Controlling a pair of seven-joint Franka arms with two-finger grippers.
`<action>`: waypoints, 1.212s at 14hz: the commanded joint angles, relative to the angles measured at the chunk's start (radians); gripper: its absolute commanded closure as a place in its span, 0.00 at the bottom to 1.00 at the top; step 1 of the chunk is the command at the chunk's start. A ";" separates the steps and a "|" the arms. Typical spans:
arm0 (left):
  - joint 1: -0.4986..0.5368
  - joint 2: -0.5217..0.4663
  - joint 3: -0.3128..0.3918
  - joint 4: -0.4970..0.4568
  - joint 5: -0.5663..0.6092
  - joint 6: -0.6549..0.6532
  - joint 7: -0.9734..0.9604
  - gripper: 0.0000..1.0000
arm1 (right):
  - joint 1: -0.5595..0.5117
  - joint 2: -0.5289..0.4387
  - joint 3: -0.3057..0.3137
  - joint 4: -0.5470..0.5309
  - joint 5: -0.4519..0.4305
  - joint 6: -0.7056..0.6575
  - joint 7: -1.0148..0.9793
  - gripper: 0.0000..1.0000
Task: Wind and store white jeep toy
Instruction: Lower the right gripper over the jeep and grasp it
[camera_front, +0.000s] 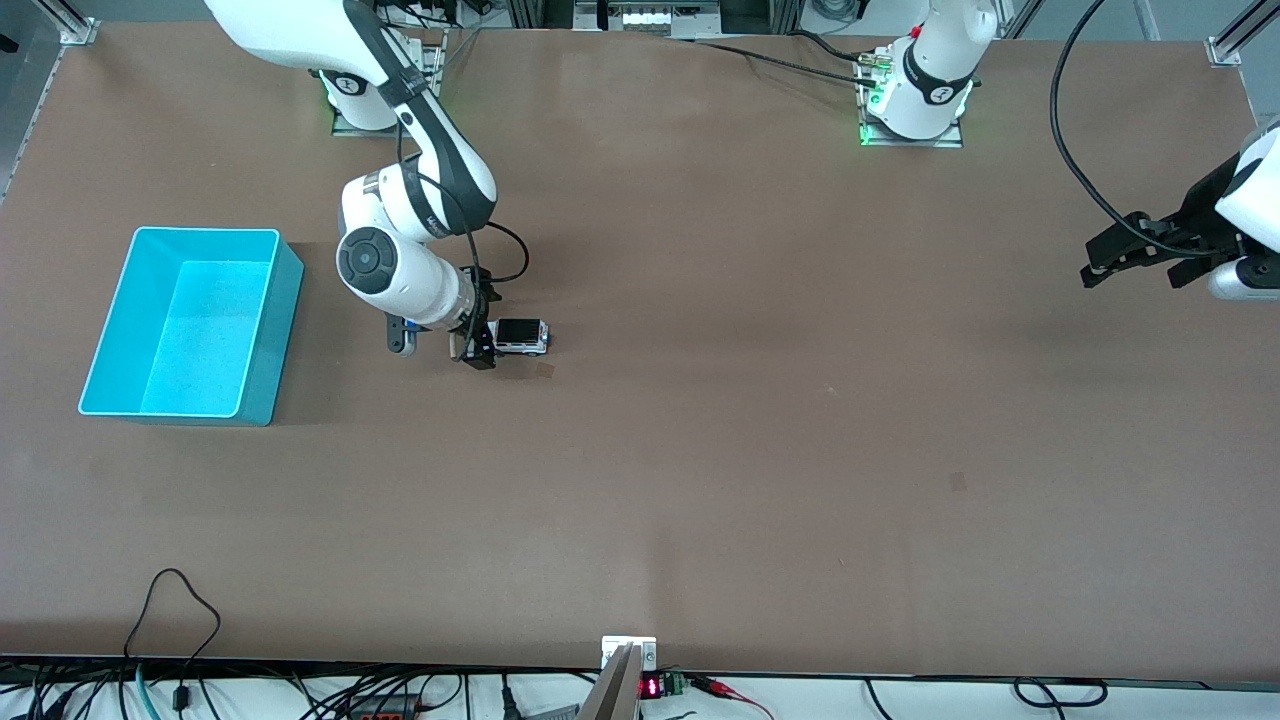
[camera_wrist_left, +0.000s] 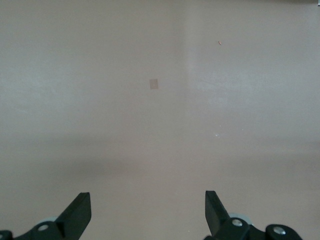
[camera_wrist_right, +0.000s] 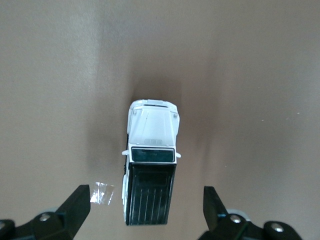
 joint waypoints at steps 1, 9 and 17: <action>0.006 -0.026 -0.004 -0.027 -0.004 0.014 0.011 0.00 | 0.025 0.033 0.001 0.016 -0.007 0.032 0.021 0.00; 0.007 -0.026 -0.004 -0.027 -0.004 0.012 0.011 0.00 | 0.039 0.079 0.001 0.016 -0.005 0.097 0.019 0.00; 0.012 -0.025 -0.002 -0.027 -0.004 0.014 0.011 0.00 | 0.048 0.095 0.000 0.014 -0.002 0.112 0.021 0.00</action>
